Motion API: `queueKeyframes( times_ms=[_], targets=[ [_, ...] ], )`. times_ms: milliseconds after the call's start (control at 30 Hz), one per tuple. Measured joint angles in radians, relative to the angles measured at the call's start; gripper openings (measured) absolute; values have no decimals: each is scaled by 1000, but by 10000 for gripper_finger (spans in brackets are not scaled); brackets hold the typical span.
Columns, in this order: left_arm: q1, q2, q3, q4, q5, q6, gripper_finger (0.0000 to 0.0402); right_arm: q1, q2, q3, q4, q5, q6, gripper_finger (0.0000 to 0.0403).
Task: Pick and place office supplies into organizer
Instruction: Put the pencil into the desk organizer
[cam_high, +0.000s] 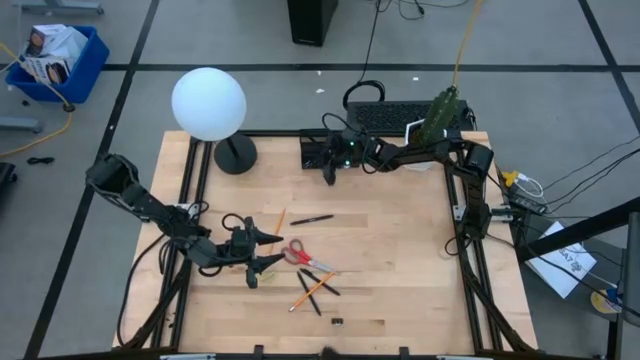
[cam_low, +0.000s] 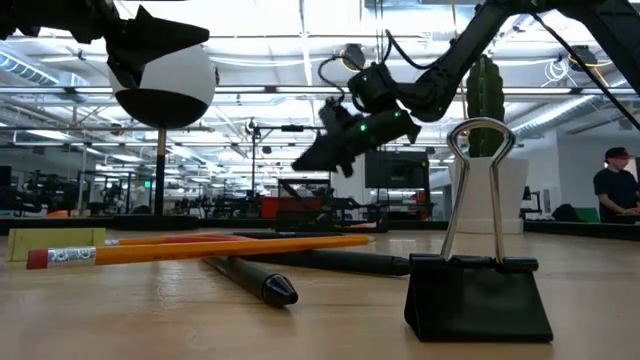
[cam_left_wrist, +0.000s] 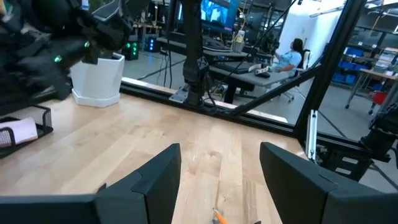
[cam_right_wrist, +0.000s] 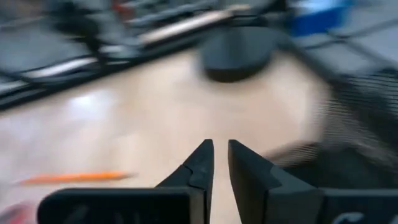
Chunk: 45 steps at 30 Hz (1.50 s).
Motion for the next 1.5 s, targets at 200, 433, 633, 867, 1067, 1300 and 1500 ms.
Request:
queueKeyframes(
  times_ms=[200, 433, 633, 867, 1067, 1300, 1500],
  targets=[
    [0, 0, 0, -2, 0, -9, 227, 86, -33, 0, 5, -293, -38, 34],
    [0, 0, 0, -25, -2, -81, 227, 227, -101, -33, -42, -488, -69, 22],
    [3, 13, 1, -24, -13, -83, 227, 392, -130, -117, -44, -374, -191, 16],
    [3, 13, 1, -14, -15, -88, 227, 603, -128, -166, -45, -225, -284, 32],
    [3, 13, 1, -22, -29, -97, 227, 759, -125, -166, -62, 35, -319, 95],
    [17, 13, 1, -22, -34, -99, 227, 807, -125, -162, -75, 245, -294, 157],
    [33, 13, 1, -22, -35, -99, 227, 802, -108, -87, -176, 268, -316, 153]
  ],
)
